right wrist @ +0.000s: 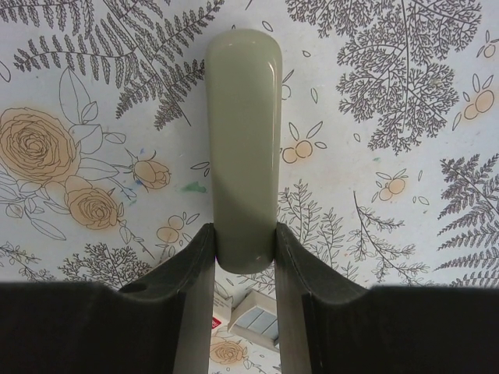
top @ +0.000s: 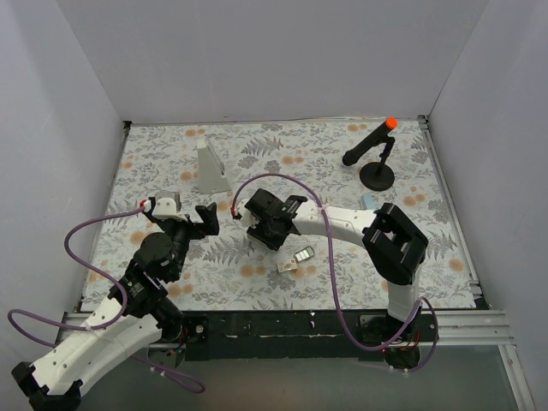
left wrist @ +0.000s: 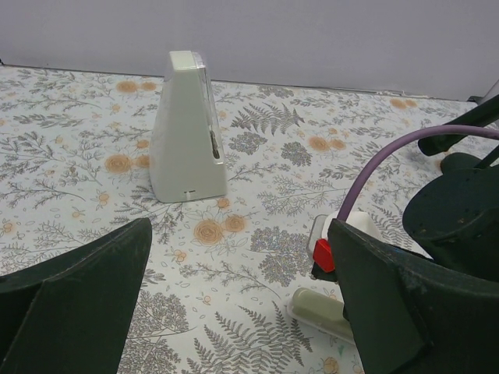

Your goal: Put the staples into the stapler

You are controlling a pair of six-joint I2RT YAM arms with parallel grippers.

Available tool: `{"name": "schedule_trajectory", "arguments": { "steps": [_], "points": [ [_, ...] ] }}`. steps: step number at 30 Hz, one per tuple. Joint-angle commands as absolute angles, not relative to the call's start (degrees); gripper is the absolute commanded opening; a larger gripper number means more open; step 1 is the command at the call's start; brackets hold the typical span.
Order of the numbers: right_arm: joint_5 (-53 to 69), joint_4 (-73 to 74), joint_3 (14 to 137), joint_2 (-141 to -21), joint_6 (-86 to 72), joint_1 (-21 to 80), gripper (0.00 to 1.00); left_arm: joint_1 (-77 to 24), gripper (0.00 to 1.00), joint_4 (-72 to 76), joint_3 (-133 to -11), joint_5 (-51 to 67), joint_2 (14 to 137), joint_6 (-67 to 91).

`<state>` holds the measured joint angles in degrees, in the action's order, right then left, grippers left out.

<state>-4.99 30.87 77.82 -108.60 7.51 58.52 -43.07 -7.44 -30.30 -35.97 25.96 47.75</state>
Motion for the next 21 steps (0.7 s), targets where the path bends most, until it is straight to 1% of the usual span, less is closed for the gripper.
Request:
{"name": "schedule_trajectory", "arguments": {
  "steps": [1, 6, 10, 15, 21],
  "points": [
    [-7.2, 30.32, 77.95, -108.81, 5.8, 58.71, 0.01, -42.8, 0.98, -8.17, -29.88, -35.6, 26.02, 47.37],
    [-10.54, 35.32, 86.11, -108.1, 5.54, 57.83, 0.01, -42.8, 0.98, -8.26, -29.88, -35.51, 25.75, 47.37],
    [-11.95, 38.49, 89.64, -108.81, 5.1, 55.9, 0.01, -42.8, 0.98, -8.53, -29.88, -35.33, 25.4, 47.64],
    [-12.74, 40.07, 89.65, -108.72, 4.83, 53.27, 0.01, -42.8, 0.98, -8.61, -29.97, -34.89, 25.4, 47.64],
    [-14.76, 42.62, 86.23, -107.05, 3.96, 46.33, 0.01, -42.8, 0.98, -8.7, -30.06, -34.28, 25.31, 47.81]
  ]
}}
